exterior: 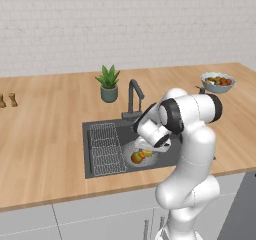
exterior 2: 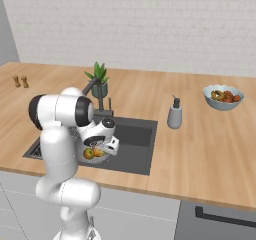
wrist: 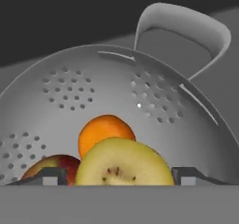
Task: Put the colander in the sink, put the kiwi, tangerine, apple in the colander, and turn on the sink faucet and pour water over the colander.
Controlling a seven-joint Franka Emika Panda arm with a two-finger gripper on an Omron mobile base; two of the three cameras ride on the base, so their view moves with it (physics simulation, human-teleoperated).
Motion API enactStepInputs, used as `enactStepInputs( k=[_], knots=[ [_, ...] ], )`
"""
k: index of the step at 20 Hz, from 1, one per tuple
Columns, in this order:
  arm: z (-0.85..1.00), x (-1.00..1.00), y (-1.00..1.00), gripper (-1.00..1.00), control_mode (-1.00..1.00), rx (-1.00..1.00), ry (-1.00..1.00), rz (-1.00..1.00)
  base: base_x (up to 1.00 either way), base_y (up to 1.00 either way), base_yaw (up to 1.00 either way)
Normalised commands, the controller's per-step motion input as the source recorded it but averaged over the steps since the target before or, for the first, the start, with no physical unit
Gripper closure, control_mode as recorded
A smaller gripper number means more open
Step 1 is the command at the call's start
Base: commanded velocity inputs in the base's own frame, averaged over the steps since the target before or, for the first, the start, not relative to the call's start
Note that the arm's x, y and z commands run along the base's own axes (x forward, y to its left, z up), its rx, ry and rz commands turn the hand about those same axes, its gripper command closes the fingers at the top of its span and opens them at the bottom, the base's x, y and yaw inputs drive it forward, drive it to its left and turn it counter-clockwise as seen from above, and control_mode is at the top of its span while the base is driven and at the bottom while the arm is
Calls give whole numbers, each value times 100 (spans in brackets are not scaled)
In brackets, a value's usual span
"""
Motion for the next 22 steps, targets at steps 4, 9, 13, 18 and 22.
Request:
enactStepInputs(
  k=[4, 9, 13, 18, 22],
  knots=[
    [14, -28, 26, -100, -100, 0, -7, 0, 0, 0, 0],
    [66, -52, 11, -100, -100, 0, -21, 0, 0, 0, 0],
    [100, -49, -1, -100, -100, 0, -36, -3, 0, 0, 0],
    [100, -43, 0, -100, -100, 0, -33, -4, 0, 0, 0],
    [100, -30, -11, -100, -100, 0, -31, -5, 0, 0, 0]
  ],
)
